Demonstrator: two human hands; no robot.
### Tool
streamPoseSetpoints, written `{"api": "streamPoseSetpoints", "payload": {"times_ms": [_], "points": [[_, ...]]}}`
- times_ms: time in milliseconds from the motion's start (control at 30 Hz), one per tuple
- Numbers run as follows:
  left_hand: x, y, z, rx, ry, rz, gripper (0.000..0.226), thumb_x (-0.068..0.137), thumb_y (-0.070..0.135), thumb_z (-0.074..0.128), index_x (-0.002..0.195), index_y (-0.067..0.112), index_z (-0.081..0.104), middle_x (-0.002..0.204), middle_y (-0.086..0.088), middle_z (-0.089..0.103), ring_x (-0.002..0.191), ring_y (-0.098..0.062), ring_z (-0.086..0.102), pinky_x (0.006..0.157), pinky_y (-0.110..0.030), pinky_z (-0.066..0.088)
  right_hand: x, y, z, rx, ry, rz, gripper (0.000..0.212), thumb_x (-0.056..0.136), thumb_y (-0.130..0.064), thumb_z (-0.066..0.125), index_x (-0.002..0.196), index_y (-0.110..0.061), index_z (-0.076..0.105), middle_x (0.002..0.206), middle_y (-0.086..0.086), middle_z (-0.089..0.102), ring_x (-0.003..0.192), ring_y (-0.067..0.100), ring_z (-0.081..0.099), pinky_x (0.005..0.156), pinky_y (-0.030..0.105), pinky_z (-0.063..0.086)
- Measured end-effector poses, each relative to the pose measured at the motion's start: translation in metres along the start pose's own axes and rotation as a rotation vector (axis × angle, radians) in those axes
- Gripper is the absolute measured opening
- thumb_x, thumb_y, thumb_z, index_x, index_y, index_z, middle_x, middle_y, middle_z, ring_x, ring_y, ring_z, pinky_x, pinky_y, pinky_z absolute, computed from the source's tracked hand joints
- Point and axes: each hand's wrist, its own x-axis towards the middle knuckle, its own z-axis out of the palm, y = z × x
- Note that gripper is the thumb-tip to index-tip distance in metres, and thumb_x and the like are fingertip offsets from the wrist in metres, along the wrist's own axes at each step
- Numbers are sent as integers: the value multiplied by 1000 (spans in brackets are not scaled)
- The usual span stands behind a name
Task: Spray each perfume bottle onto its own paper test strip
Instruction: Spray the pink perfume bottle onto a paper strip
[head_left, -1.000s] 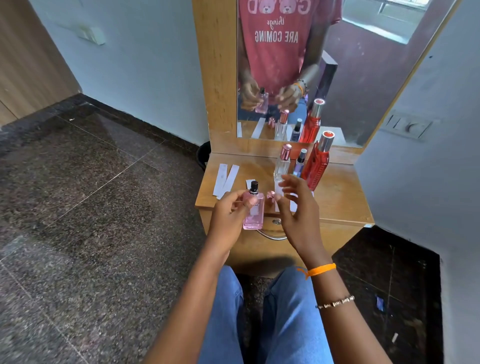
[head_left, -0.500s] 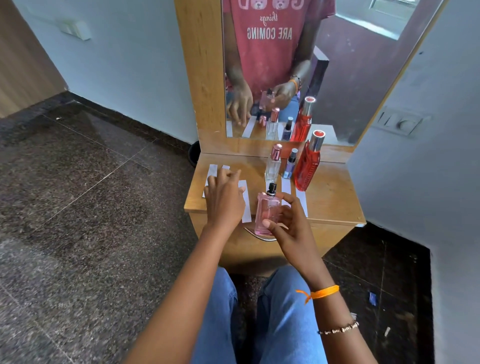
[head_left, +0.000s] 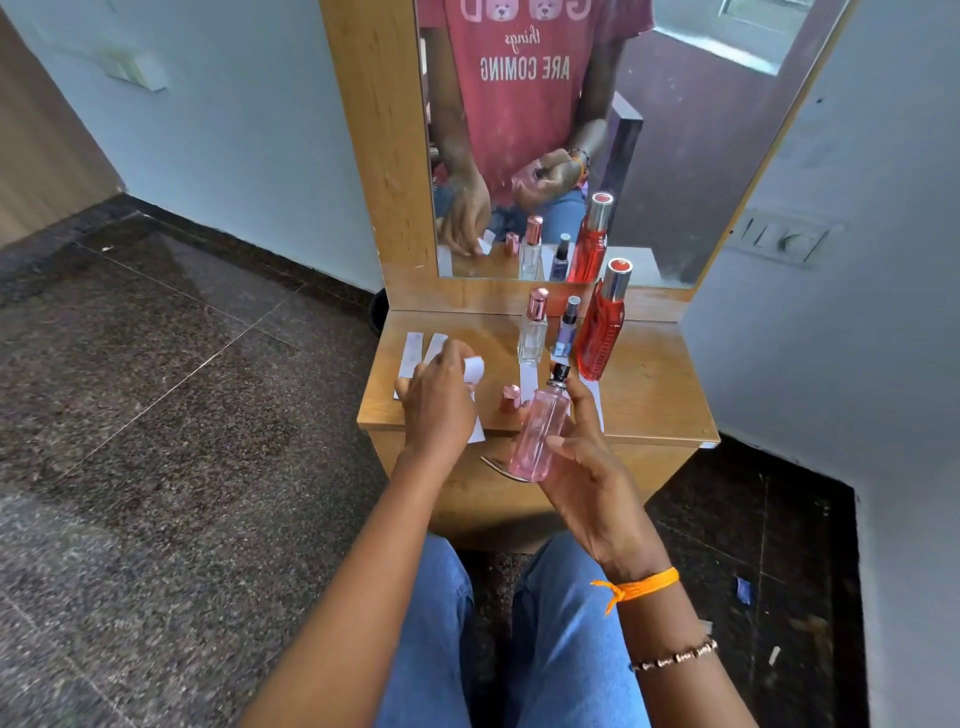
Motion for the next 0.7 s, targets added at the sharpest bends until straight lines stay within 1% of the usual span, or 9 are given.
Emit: {"api": "streamPoseSetpoints", "payload": {"times_ms": [100,200,267,300,367,467,567,633,700], "points": [[-4,2,-15,-255,-7,-80,44,82,0,64,120,15,46,89,-5,62,90,-22,59,74,-29,40,0,0,5,20,-32,8,77,74,-14,70,140,-33,36,134,16,46,101,18,52,80,32,48],[-10,4,-32,-450,-60,-195,47,76,6,73,117,15,51,79,0,64,82,-14,59,73,-24,39,-6,0,9,-131,22,-32,78,74,-22,76,138,-41,36,137,8,50,110,19,54,83,33,50],[-16,4,-44,-592,-164,-261,40,75,8,74,109,17,55,82,-2,69,84,-13,63,71,-23,40,-9,-3,16,-332,106,-147,70,81,-6,69,138,-34,36,127,-11,60,111,12,57,84,28,51],[-19,4,-50,-663,-231,-283,36,75,7,74,105,18,57,83,-2,70,83,-10,63,68,-20,41,-9,-5,19,-426,148,-215,67,83,4,64,136,-27,38,118,-22,61,105,6,60,81,23,51],[-26,5,-59,-738,-335,-288,30,76,7,73,103,15,62,82,3,68,75,-1,61,62,-14,41,-8,-10,21,-617,205,-330,65,79,16,61,129,-22,43,108,-32,58,94,-4,60,73,15,51],[-33,6,-66,-775,-354,-278,23,79,10,70,102,13,66,80,6,65,69,2,59,54,-3,42,-4,-18,16,-975,226,-450,74,68,7,68,125,-33,44,111,-26,57,89,3,61,76,25,52],[-36,9,-66,-778,-333,-278,23,82,11,68,105,11,66,81,5,63,72,-1,57,56,-5,43,0,-26,15,-1265,180,-482,72,64,-12,67,129,-33,44,118,-12,58,89,12,60,73,37,53],[-38,11,-65,-757,-334,-269,23,82,11,68,105,11,66,83,6,64,74,0,57,61,-8,45,2,-31,16,-1445,170,-485,71,64,-16,68,130,-31,45,121,-9,57,86,15,59,66,38,53],[-40,14,-64,-754,-342,-264,21,82,11,68,103,13,67,83,6,65,74,1,57,61,-6,46,4,-34,18,-1600,160,-479,73,64,-17,70,131,-32,45,119,-8,57,85,20,61,58,33,51]]}}
